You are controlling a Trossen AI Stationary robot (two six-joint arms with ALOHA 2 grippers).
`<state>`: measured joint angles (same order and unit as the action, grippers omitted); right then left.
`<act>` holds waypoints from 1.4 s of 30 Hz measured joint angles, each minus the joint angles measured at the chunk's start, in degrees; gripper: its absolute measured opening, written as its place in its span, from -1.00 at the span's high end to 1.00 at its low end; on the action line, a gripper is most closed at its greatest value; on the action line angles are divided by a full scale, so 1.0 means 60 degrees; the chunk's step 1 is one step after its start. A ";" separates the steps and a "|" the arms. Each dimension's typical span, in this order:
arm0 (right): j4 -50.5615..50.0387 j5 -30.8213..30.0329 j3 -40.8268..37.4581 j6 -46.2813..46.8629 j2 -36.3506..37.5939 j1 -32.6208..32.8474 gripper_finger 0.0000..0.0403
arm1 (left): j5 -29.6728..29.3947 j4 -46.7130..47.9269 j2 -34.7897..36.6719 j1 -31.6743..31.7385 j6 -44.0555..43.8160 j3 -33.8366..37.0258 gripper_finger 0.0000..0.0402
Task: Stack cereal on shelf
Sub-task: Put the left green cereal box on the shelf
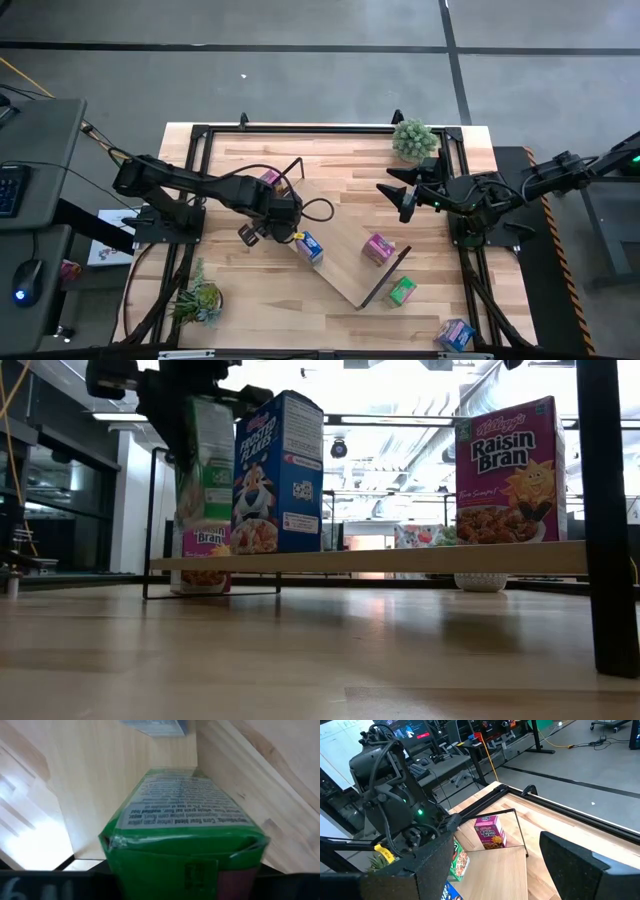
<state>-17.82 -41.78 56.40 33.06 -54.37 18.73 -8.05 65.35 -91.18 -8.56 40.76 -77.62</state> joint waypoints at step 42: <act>-0.0033 -0.0011 0.0000 -0.0165 0.0002 0.0000 -0.43 | 0.0223 -0.0376 -0.0900 0.0306 0.0049 0.0039 0.17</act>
<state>-18.02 -41.85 56.40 32.08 -54.36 18.73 -6.72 63.09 -96.57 -6.72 41.05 -77.38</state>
